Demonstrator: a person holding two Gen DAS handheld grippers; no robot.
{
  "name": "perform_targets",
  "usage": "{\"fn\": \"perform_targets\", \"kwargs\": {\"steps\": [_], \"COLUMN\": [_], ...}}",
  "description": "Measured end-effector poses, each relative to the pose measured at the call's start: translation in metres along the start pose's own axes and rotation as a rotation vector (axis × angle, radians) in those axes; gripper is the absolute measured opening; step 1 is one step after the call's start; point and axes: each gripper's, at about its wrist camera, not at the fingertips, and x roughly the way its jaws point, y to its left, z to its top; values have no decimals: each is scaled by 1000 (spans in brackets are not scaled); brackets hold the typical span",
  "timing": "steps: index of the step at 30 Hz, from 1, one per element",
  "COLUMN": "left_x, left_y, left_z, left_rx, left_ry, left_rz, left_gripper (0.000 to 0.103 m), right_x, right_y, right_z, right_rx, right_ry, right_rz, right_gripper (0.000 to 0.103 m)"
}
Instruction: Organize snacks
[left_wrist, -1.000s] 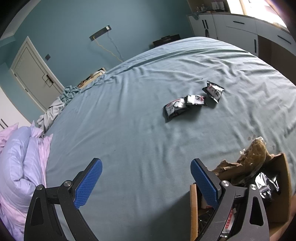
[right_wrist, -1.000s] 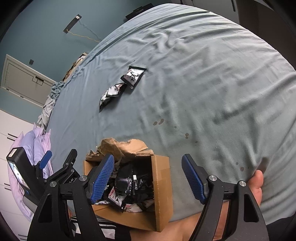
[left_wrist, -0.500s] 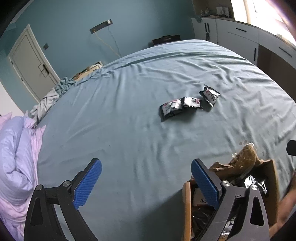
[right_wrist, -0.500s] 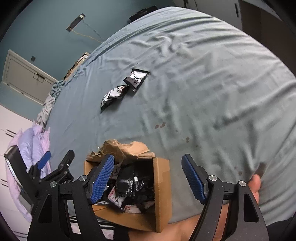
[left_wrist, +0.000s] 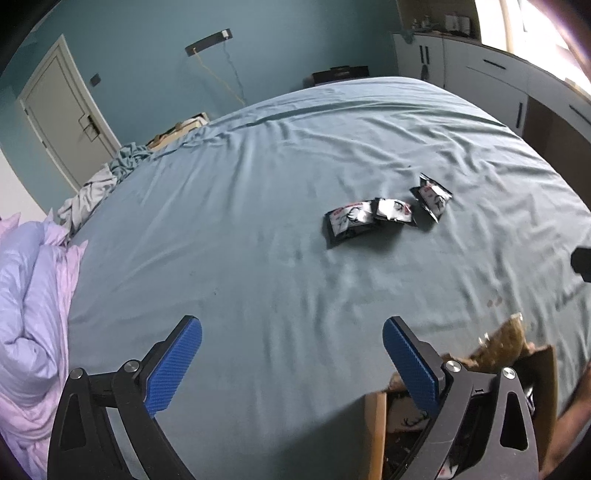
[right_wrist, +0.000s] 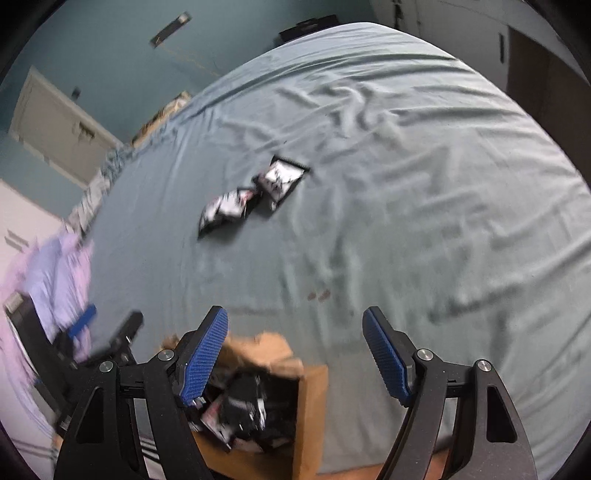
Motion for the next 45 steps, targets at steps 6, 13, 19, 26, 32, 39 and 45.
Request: {"fn": "perform_targets", "kwargs": {"steps": [6,13,19,26,32,39,45], "left_x": [8,22,38,56,73,111,163], "left_y": [4,9,10,10,4,-28,-60], "left_z": [4,9,13,18,22,72,75], "left_rx": [-19,-57,-36,-26,15,283,454], "left_ry": [13,54,72,93,104,-55,-84], "left_rz": [-10,-51,-29,-29,-26,-70,-69], "left_gripper": [100,100,100,100,100,100,103], "right_x": [36,85,137,196,207,154,50], "right_y": [-10,9,28,66,60,35,20], "right_z": [26,68,93,107,106,94,61], "right_rx": [60,4,-117,-299,-262,-151,-41], "right_ry": [75,93,74,109,32,1,-45], "right_rz": [47,32,-15,-147,-145,-90,55], "right_gripper": [75,75,75,75,67,43,43]}}
